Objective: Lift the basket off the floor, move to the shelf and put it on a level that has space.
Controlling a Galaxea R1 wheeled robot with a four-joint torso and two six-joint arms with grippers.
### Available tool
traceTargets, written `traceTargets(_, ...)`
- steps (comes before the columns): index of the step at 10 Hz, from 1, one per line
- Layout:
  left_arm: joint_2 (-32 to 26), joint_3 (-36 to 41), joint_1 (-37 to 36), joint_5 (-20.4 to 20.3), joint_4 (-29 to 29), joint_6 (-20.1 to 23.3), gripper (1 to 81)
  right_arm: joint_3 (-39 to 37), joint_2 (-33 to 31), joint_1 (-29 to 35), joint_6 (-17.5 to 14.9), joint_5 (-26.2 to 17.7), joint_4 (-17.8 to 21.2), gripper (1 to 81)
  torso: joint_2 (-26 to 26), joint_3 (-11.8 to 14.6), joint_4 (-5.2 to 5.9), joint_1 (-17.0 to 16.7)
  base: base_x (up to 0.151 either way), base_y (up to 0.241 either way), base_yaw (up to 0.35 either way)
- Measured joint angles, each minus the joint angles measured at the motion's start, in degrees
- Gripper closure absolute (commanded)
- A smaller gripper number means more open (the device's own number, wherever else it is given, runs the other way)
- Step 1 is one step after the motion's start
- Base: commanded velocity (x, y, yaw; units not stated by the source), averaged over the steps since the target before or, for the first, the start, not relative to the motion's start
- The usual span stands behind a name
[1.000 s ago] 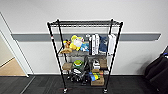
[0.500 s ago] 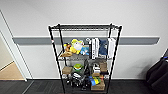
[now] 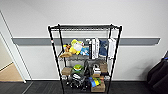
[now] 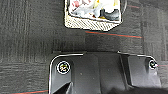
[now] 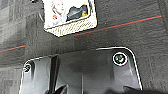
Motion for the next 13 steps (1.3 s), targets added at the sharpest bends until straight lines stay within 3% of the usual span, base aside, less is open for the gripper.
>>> traceTargets(9,-0.3,-0.3,-3.8,1.6,-2.5,0.0,1.0,-0.1,-0.4,5.2,0.0,-2.8,1.5,1.0,-17.1,-15.9,0.00,10.9,0.000,0.000,0.000)
traceTargets(13,-0.3,-0.4,-6.5,3.4,-4.0,0.0,1.0,0.4,-1.0,7.0,0.0,-3.7,2.6,1.0,-23.6,-18.1,0.00,15.1,0.000,0.000,0.000)
